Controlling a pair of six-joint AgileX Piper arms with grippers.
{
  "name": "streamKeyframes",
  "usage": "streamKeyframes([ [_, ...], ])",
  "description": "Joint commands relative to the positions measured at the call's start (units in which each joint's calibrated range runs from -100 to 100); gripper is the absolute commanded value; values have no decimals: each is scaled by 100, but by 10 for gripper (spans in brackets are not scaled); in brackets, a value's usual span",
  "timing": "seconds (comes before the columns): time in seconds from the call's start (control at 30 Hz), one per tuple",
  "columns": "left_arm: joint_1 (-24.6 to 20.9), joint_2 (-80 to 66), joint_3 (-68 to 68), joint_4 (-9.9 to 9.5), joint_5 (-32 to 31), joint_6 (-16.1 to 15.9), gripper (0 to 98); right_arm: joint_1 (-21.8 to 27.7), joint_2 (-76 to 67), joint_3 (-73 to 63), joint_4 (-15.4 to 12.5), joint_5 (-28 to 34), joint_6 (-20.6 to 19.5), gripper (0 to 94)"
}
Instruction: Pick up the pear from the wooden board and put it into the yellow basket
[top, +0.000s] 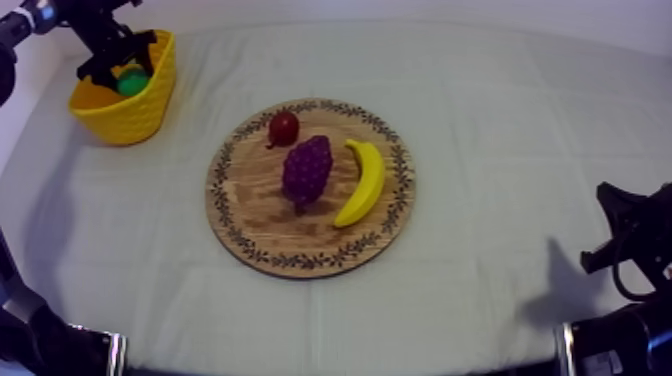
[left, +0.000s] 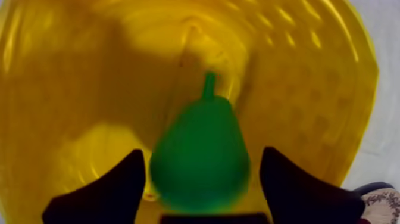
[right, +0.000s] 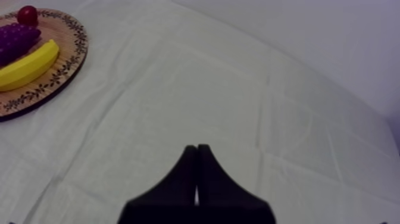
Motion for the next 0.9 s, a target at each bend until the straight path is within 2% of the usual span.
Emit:
streamKeyframes([
  [0.0, -4, -16, 24, -8, -2, 20, 819, -1, -3, -2, 0, -3, 1, 2],
  [0.13, -19, -67, 88, -20, -4, 36, 900, -1, -3, -2, 0, -3, 1, 2],
  [0.27, -39, -94, 124, -26, -5, 38, 933, -1, -3, -2, 0, -3, 1, 2],
  [0.87, -74, -77, 51, -41, 49, -42, 949, -1, -3, -2, 0, -3, 1, 2],
])
